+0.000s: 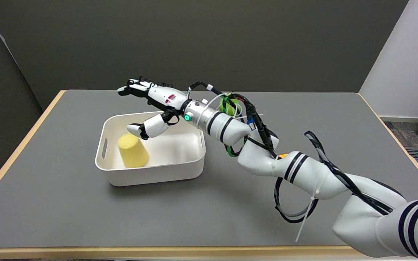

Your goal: Place the yellow cup in the box.

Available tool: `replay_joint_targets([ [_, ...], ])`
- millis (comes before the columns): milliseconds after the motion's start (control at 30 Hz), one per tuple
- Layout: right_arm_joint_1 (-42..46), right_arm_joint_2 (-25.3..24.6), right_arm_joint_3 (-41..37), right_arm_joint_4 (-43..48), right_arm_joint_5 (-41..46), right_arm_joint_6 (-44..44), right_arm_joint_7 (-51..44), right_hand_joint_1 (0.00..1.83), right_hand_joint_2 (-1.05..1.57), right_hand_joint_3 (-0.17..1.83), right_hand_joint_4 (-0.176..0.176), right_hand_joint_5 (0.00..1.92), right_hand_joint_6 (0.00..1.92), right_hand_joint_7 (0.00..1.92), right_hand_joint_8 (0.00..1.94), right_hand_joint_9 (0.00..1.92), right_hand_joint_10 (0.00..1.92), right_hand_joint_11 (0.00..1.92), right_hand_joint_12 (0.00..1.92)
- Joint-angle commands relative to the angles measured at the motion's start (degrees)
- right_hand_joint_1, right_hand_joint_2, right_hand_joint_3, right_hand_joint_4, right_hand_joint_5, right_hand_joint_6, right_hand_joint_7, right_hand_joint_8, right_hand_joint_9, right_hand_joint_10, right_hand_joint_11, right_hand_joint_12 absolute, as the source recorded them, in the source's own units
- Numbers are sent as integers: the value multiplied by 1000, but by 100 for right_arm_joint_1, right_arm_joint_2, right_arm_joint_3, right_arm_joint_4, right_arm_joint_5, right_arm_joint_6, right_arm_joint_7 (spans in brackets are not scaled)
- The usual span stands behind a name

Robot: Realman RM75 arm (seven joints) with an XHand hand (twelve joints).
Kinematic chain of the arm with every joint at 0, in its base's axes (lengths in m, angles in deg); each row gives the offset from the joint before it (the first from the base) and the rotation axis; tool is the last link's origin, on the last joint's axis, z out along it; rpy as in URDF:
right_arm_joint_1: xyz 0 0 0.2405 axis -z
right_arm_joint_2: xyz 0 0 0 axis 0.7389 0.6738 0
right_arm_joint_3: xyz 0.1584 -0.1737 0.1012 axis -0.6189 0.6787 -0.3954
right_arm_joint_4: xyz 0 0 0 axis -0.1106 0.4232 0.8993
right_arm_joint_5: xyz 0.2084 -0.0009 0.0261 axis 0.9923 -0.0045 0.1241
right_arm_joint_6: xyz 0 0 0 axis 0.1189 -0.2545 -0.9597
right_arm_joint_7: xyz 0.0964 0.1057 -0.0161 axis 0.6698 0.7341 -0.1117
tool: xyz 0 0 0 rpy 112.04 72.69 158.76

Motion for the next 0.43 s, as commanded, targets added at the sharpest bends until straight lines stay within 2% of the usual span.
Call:
replay_joint_targets([
  [33, 694, 473, -822, 791, 155, 13, -47, 556, 546, 879, 108, 128, 408, -1, 43, -1, 343, -1, 1143],
  [133, 1175, 688, -1417, 1451, 198, -197, -50, 588, 540, 912, 88, 71, 417, -1, 27, -1, 185, -1, 967],
  [200, 1599, 785, -2007, 1954, 211, -389, -50, 575, 547, 908, 84, 67, 405, -1, 26, -1, 161, -1, 960],
  [300, 2264, 892, -2834, 2638, 180, -423, -50, 536, 555, 843, 72, 79, 334, -1, 20, -1, 196, -1, 1000],
  [433, 3064, 1045, -3616, 3212, 211, -434, -50, 461, 545, 898, 59, 58, 372, 4, 94, -1, 235, -1, 983],
])
